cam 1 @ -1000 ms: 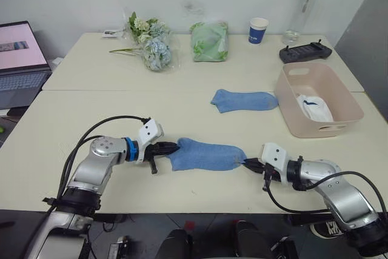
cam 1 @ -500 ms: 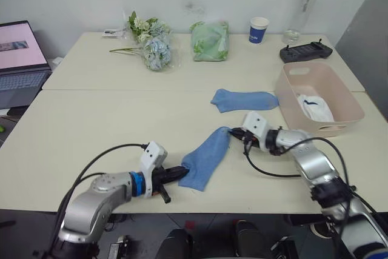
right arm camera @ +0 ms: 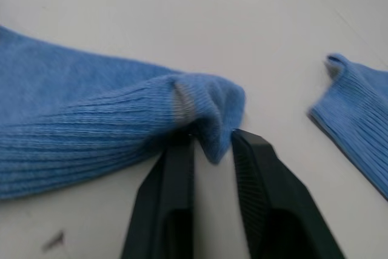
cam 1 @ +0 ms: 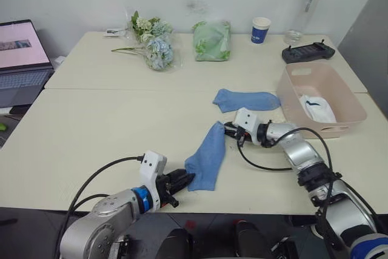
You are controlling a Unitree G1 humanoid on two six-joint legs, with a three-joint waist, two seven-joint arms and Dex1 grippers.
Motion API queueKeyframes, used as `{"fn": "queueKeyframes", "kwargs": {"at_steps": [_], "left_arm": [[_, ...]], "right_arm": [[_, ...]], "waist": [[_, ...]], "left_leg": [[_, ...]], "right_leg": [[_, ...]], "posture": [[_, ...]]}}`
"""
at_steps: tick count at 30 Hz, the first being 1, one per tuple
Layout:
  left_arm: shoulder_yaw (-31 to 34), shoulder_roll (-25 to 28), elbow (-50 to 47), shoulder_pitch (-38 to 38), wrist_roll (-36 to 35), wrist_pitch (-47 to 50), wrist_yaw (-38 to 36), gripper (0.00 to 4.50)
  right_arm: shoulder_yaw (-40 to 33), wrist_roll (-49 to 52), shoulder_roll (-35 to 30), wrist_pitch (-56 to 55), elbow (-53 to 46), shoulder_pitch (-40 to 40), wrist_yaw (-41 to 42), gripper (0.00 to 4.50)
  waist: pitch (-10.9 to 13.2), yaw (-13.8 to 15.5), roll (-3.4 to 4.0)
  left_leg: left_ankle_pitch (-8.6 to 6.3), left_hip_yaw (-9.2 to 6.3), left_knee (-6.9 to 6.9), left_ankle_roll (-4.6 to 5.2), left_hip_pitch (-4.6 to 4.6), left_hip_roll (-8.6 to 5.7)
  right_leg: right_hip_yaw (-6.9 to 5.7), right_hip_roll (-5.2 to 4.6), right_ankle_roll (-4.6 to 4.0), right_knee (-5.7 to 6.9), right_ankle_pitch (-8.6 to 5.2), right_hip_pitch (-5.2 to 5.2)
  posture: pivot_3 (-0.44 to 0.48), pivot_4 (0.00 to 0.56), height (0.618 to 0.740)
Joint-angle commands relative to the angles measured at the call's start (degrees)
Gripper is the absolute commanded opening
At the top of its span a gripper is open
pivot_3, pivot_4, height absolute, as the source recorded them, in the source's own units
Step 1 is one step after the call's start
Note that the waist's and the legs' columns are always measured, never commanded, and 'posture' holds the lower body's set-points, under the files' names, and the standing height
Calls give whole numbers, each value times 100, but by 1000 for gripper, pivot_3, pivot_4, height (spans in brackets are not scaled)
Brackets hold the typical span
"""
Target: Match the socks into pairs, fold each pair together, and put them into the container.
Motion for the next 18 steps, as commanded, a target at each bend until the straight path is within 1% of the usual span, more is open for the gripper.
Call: {"fn": "queueKeyframes", "kwargs": {"at_steps": [1,3,5,7,9,11,12,13,15,18], "left_arm": [[318,461,-306,25,-325,-82,-409,2746],[523,849,-118,-131,-467,-147,-738,3348],[687,1163,247,-565,-597,-193,-1029,3354],[641,1317,682,-1094,-538,-325,-1181,3354],[295,1361,1329,-1747,-122,-675,-1281,3354],[-22,1365,1843,-2189,216,-990,-1410,3354],[-266,1287,2295,-2568,459,-1255,-1520,3354],[-601,1076,3008,-3126,822,-1646,-1579,3354],[-1094,769,4078,-3916,1348,-2251,-1756,3354],[-1588,317,5365,-4724,1899,-2979,-2074,3354]], "right_arm": [[-263,64,-306,46,-590,203,111,2413],[-364,200,-555,275,-1093,449,318,3148],[-434,383,-816,521,-1701,748,594,3825],[-490,655,-951,757,-2242,980,832,3825],[-512,1155,-1016,1166,-2892,1202,1170,3825],[-474,1442,-1027,1535,-3315,1320,1337,3825],[-369,1582,-1001,1738,-3530,1370,1434,3825],[-167,1635,-917,1880,-3676,1399,1503,3825],[170,1633,-796,2028,-3830,1386,1611,3825],[581,1555,-532,2147,-3757,1226,1685,3825]], "waist": [[1,-4,2],[2,-9,4],[2,-11,4],[3,-8,5],[3,-7,5],[3,-23,5],[3,-28,5],[3,-24,4],[3,-5,2],[1,-11,-2]], "left_leg": [[0,3,0,0,1,0],[0,5,-1,1,2,-1],[0,3,-2,1,1,2],[0,1,-2,1,1,0],[-1,2,-1,1,2,-2],[-1,-2,0,1,2,0],[-1,-1,-1,1,2,0],[-1,0,-2,1,4,-1],[0,-4,2,1,2,-5],[0,-2,8,0,-2,-7]], "right_leg": [[3,0,0,-1,0,0],[2,1,0,0,0,1],[-1,2,-1,2,-1,0],[-4,3,-2,1,-1,1],[-4,2,-1,0,-1,5],[-10,3,-1,-1,-1,7],[-7,3,-1,-1,-1,5],[-6,2,-1,-2,-1,6],[-15,3,-1,-1,0,7],[-17,2,-1,-4,0,8]], "posture": [[0,150,740],[0,150,740],[0,150,740],[0,150,740],[0,150,740],[0,150,740],[0,150,740],[0,150,740],[0,150,740],[0,150,740]]}}
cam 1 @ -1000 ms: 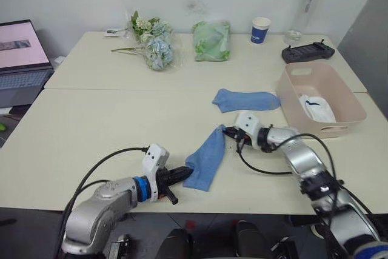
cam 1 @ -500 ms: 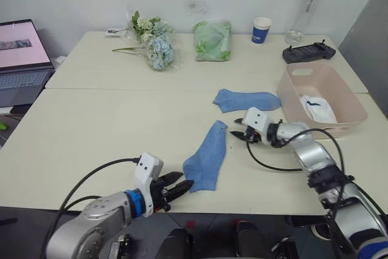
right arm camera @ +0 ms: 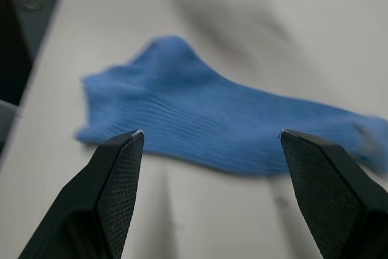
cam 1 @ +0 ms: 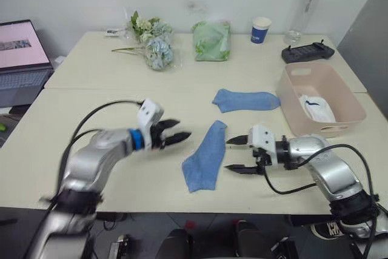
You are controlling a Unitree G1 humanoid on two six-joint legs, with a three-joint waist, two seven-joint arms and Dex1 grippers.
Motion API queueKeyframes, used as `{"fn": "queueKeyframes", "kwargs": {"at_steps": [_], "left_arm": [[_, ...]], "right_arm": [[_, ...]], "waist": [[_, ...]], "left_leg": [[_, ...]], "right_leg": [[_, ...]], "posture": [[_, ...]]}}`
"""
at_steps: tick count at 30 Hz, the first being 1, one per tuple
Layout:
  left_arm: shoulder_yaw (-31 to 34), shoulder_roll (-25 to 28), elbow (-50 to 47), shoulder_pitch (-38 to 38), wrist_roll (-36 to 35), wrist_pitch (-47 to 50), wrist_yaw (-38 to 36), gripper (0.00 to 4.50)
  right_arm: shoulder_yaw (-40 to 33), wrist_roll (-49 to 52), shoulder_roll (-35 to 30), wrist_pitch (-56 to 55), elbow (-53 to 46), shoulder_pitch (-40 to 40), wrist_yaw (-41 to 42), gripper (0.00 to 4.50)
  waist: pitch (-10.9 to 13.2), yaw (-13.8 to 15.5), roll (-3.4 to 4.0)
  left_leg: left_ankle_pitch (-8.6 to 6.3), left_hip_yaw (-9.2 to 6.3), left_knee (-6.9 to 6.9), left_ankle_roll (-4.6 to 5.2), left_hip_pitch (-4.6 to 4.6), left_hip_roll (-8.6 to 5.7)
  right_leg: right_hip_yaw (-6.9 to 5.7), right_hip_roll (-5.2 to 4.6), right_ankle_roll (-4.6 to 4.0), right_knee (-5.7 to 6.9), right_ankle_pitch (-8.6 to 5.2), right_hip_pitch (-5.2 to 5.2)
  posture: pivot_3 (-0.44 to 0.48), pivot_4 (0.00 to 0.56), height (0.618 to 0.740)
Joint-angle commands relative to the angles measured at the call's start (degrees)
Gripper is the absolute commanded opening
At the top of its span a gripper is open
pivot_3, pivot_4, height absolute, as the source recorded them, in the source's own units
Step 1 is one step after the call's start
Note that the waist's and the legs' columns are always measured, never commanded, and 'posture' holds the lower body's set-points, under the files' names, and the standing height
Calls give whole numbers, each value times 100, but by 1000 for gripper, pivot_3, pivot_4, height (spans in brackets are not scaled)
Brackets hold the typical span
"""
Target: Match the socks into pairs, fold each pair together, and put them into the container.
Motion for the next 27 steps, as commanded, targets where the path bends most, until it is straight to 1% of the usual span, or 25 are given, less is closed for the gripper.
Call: {"fn": "queueKeyframes", "kwargs": {"at_steps": [1,4,6,8,11,14,17,18,20,21,25,27], "left_arm": [[-411,-356,1142,-576,567,-871,-371,3354],[-706,-897,2329,-1200,992,-1504,-548,3354],[-763,-1100,2803,-1411,1164,-1759,-621,3354],[-828,-1195,3104,-1511,1330,-1995,-757,3354],[-792,-1288,3376,-1588,1462,-2185,-828,2789],[-758,-1252,3417,-1553,1546,-2262,-909,1956],[-666,-1174,3313,-1440,1561,-2294,-945,1120],[-624,-1156,3262,-1403,1549,-2264,-939,733],[-533,-1103,3127,-1286,1520,-2211,-895,166],[-485,-1082,3044,-1218,1499,-2177,-871,41],[-291,-1027,2664,-939,1449,-2030,-735,41],[-111,-990,2170,-607,1315,-1779,-590,41]], "right_arm": [[333,12,198,130,-36,-207,107,3825],[928,-430,284,-247,491,-408,355,3825],[1072,-578,359,-408,726,-493,358,3825],[1156,-742,367,-606,868,-558,365,3825],[1094,-775,370,-780,912,-522,352,3269],[989,-748,321,-892,876,-452,341,2353],[854,-721,264,-1032,854,-383,282,1327],[818,-705,227,-1052,836,-363,303,881],[721,-625,122,-1052,757,-308,359,235],[675,-589,70,-1044,717,-284,391,57],[499,-487,-50,-983,638,-217,442,57],[336,-460,-78,-1058,708,-243,411,57]], "waist": [[0,-27,0],[1,-38,-2],[2,-30,-3],[2,-46,-3],[2,-54,-3],[2,-43,-3],[2,-39,-3],[2,-39,-3],[2,-40,-3],[2,-40,-3],[2,-45,-3],[2,-57,-3]], "left_leg": [[0,0,-1,0,-3,-3],[0,5,-2,-1,-6,-3],[0,4,0,-1,-6,-4],[0,3,1,-1,-6,-3],[0,-1,1,-1,-4,-2],[0,-3,2,-1,-3,-2],[0,-3,3,-1,-3,-3],[0,-3,3,-1,-3,-3],[0,-3,3,-1,-3,-2],[0,-3,3,-1,-3,-2],[0,-4,3,-1,-3,-1],[0,-3,3,-1,-3,-1]], "right_leg": [[5,-2,1,-2,0,-4],[7,-4,1,-4,0,-16],[-3,-3,1,0,0,-13],[-2,-2,1,4,0,-13],[1,-2,2,7,0,-15],[0,-3,2,6,0,-13],[1,-3,3,6,0,-13],[1,-3,3,6,0,-13],[1,-2,3,7,0,-14],[1,-2,3,7,0,-14],[1,-2,3,8,0,-13],[2,-2,3,10,0,-14]], "posture": [[0,150,740],[0,150,740],[0,150,740],[0,150,740],[0,150,740],[0,150,740],[0,150,740],[0,150,740],[0,150,740],[0,150,740],[0,150,740],[0,150,740]]}}
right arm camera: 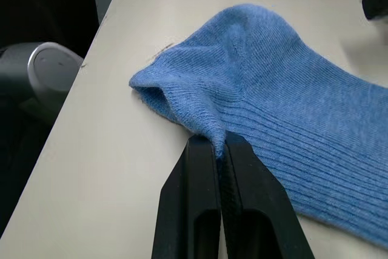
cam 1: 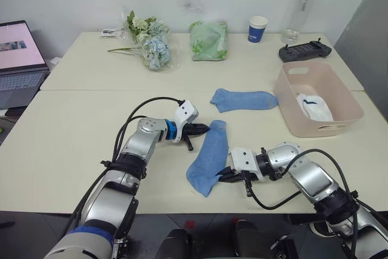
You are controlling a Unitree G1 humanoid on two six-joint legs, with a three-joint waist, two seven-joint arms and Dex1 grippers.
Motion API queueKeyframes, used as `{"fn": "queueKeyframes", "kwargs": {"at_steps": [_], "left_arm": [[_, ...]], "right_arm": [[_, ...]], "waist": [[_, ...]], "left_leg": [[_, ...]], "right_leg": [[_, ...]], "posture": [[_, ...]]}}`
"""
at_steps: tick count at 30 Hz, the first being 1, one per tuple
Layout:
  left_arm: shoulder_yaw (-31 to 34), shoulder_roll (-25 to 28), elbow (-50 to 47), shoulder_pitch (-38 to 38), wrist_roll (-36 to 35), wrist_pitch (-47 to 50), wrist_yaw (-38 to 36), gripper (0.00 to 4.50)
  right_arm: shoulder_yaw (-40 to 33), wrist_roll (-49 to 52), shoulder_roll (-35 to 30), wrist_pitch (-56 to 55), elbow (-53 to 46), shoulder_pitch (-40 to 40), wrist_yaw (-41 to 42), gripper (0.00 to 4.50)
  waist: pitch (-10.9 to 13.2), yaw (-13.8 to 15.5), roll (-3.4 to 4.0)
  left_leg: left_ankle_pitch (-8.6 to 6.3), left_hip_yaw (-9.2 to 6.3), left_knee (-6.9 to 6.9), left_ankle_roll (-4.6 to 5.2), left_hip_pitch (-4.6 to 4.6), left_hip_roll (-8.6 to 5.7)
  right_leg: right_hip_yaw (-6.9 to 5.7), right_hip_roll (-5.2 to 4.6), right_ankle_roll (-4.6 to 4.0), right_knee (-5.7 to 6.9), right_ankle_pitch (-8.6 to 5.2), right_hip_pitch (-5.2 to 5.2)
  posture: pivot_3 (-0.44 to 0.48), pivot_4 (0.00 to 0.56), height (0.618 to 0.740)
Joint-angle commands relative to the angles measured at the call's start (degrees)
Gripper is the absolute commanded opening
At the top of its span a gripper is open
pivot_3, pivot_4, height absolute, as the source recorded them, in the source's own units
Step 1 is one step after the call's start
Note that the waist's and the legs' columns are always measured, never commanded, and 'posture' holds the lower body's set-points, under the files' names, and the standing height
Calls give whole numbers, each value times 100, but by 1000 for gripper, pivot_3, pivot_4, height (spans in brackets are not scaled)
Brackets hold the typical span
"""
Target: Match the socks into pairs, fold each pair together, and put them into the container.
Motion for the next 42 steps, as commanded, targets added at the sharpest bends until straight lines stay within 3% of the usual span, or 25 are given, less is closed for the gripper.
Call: {"fn": "queueKeyframes", "kwargs": {"at_steps": [1,8,13,17,25,29,33,40,42], "left_arm": [[331,121,-864,477,-193,401,285,41],[734,379,-2737,1604,-449,1456,829,41],[739,281,-2954,1547,-554,1647,1025,41],[692,-32,-2615,1081,-577,1367,1072,866],[21,-283,-1601,514,28,1016,1035,3295],[-297,-316,-959,262,355,741,923,3295],[-343,-332,-754,173,341,613,661,2404],[-188,-271,-782,209,283,615,564,168],[-127,-259,-785,230,254,632,592,41]], "right_arm": [[-399,238,-10,-74,-128,-67,-23,57],[-806,656,28,156,-123,-182,87,57],[-608,564,33,25,-126,-141,229,57],[-561,550,54,20,-131,-140,221,0],[-548,516,39,-9,-108,-129,196,0],[-542,499,70,13,-139,-128,161,0],[-558,481,73,7,-170,-110,119,0],[-622,461,52,-29,-168,-54,104,0],[-649,470,37,-28,-187,-31,106,0]], "waist": [[0,-10,0],[0,-5,0],[0,40,0],[-1,73,-4],[-1,17,-4],[-1,38,-4],[-1,38,-4],[-1,37,-4],[-1,36,-4]], "left_leg": [[0,1,0,0,0,1],[0,3,-2,0,2,4],[0,-1,0,0,2,2],[0,-4,4,0,-2,-2],[0,0,0,-1,2,1],[0,-2,2,-1,1,0],[0,-1,3,-1,1,-3],[0,-1,3,-1,1,-2],[0,-2,3,-1,1,-2]], "right_leg": [[3,0,0,1,0,-1],[7,0,0,2,0,-2],[4,0,0,1,0,2],[1,-2,0,-5,0,4],[1,0,0,2,0,2],[0,-1,0,0,0,3],[1,-2,0,-2,0,6],[1,-2,0,-1,0,4],[0,-1,0,0,0,4]], "posture": [[0,150,740],[0,150,740],[0,150,740],[0,150,740],[0,150,740],[0,150,740],[0,150,740],[0,150,740],[0,150,740]]}}
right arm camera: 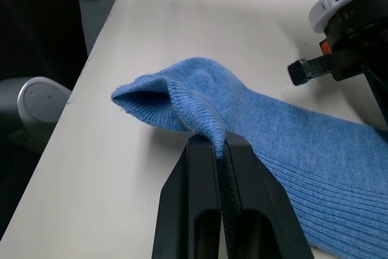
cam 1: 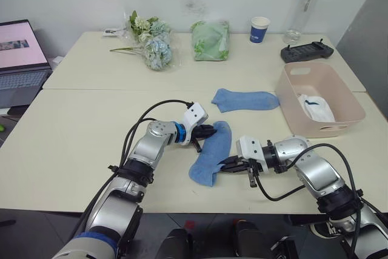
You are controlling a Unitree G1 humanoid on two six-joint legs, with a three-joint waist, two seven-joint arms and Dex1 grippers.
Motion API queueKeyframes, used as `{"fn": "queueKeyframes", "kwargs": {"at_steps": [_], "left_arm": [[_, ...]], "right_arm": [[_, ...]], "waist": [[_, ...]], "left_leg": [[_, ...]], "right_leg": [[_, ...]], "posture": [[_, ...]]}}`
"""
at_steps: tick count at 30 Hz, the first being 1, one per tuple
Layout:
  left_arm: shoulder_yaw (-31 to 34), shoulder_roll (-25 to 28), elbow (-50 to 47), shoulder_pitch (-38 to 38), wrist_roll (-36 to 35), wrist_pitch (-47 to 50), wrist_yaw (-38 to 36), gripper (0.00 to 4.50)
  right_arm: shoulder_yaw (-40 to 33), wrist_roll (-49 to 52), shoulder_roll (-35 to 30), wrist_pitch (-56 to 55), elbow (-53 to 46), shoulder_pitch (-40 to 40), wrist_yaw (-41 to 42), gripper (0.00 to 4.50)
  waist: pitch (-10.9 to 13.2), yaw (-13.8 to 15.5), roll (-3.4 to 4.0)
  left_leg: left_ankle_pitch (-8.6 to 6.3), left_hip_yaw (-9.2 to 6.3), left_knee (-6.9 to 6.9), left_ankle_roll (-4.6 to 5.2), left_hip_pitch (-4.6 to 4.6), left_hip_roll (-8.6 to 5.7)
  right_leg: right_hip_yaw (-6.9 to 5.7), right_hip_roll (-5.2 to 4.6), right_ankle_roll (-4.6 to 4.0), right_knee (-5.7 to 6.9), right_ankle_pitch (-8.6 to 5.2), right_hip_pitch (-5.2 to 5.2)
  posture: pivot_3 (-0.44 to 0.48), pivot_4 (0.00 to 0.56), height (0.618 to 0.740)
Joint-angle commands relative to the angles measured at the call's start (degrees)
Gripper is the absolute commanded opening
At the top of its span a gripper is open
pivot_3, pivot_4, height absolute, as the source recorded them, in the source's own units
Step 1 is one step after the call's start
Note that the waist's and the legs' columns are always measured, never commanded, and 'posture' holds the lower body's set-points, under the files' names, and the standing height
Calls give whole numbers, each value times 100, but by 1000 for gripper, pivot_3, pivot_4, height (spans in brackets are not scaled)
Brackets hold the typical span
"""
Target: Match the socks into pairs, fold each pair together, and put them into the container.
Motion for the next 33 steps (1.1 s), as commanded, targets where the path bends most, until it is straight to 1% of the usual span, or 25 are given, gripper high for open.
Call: {"fn": "queueKeyframes", "kwargs": {"at_steps": [1,4,7,10,13,15,18,21,23,24,25,28,30,32,33], "left_arm": [[186,47,-14,76,-57,64,94,41],[306,131,-155,219,-48,41,254,41],[545,221,-592,476,-118,260,563,41],[882,400,-1478,1085,-266,520,850,41],[1009,639,-2268,1661,-336,860,939,41],[1272,769,-3154,2285,-488,1215,1136,41],[1459,767,-4358,3063,-689,1741,1439,41],[1396,625,-4925,3467,-689,1962,1778,41],[1320,394,-5102,3719,-675,1985,2062,0],[1288,320,-5149,3792,-671,1997,2151,0],[1263,273,-5173,3830,-662,1976,2205,0],[1386,191,-5157,3808,-672,1918,2395,663],[1471,203,-5156,3785,-723,1916,2454,1286],[1707,265,-5237,3727,-943,2049,2404,1909],[1936,439,-5290,3665,-1268,2223,2141,2234]], "right_arm": [[-145,87,-60,-60,-214,25,6,0],[-236,196,-6,46,-269,2,-56,0],[-330,247,38,114,-292,-34,-143,0],[-564,476,165,416,-215,-167,-311,0],[-614,393,127,268,-8,-241,-283,0],[-554,198,18,-82,345,-283,-152,0],[-494,39,24,-491,804,-357,-75,0],[-494,20,102,-656,1035,-411,-24,0],[-564,75,141,-675,1081,-399,-22,530],[-590,106,123,-630,1062,-381,1,740],[-611,104,74,-632,1035,-353,23,1048],[-930,141,-320,-588,844,-128,11,2120],[-1032,160,-435,-548,793,-62,-28,2865],[-1299,225,-597,-389,636,103,-168,3606],[-1533,359,-765,-75,349,354,-245,3917]], "waist": [[0,-4,0],[0,-21,0],[0,-36,0],[0,-71,1],[0,-59,2],[-1,-43,2],[0,-13,2],[0,16,3],[0,18,3],[0,18,3],[0,17,3],[0,46,3],[0,50,3],[0,39,3],[0,39,3]], "left_leg": [[0,0,0,0,0,0],[0,1,0,0,0,2],[0,1,-1,0,2,6],[0,4,-3,0,4,8],[0,-1,-4,0,4,9],[0,-1,-4,0,4,8],[-1,3,-8,-1,3,12],[-1,3,-7,-1,3,12],[-1,1,-6,-1,3,10],[-2,4,-6,-1,4,10],[-2,3,-7,-1,4,8],[-2,0,-7,-1,2,8],[-2,5,-7,-1,2,6],[-2,5,-7,-1,2,5],[-2,5,-8,-1,3,7]], "right_leg": [[0,0,0,0,0,0],[1,1,0,2,0,-1],[2,2,0,4,0,-3],[7,3,0,7,0,-6],[6,3,0,8,0,-7],[7,2,0,5,0,-5],[11,1,0,-3,0,-7],[11,-1,-1,0,0,-4],[10,-1,-1,0,0,-1],[12,-1,-1,-1,0,0],[12,-2,-1,-3,0,0],[8,-2,-1,-3,0,0],[11,-4,-1,-5,0,0],[9,-2,-1,-5,0,0],[9,0,-1,-2,0,-1]], "posture": [[0,150,740],[0,150,740],[0,150,740],[0,150,740],[0,150,740],[0,150,740],[0,150,740],[0,150,740],[0,150,740],[0,150,740],[0,150,740],[0,150,740],[0,150,740],[0,150,740],[0,150,740]]}}
